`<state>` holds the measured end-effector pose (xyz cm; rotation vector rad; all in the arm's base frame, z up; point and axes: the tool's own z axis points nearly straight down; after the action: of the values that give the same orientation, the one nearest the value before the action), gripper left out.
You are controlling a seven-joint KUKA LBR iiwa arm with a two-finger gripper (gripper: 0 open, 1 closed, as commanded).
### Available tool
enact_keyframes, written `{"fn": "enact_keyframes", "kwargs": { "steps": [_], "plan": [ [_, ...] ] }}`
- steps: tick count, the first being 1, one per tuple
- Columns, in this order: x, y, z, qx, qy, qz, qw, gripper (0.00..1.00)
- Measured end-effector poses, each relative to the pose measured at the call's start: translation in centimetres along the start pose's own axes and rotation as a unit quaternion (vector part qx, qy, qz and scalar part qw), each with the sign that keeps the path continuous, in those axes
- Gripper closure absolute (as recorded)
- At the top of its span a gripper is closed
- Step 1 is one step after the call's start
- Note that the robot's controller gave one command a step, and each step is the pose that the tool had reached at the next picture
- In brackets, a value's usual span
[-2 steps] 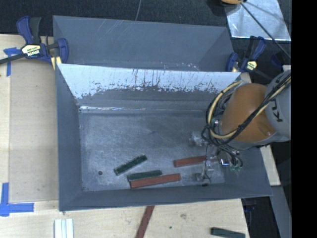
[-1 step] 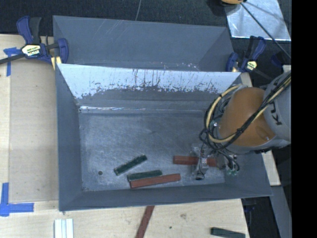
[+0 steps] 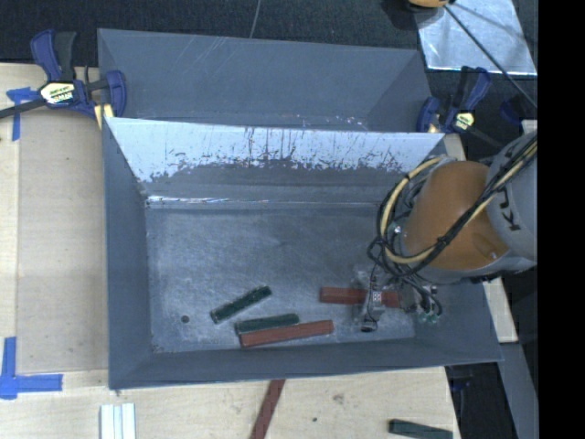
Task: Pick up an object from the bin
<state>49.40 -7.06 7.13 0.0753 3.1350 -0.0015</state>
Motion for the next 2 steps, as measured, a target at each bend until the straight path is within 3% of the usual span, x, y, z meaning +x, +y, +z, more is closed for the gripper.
{"fn": "enact_keyframes", "kwargs": {
  "steps": [2],
  "plan": [
    [0.14,0.02,-1.14,0.000,0.0024,0.000,1.0000,1.00]
  ]
}}
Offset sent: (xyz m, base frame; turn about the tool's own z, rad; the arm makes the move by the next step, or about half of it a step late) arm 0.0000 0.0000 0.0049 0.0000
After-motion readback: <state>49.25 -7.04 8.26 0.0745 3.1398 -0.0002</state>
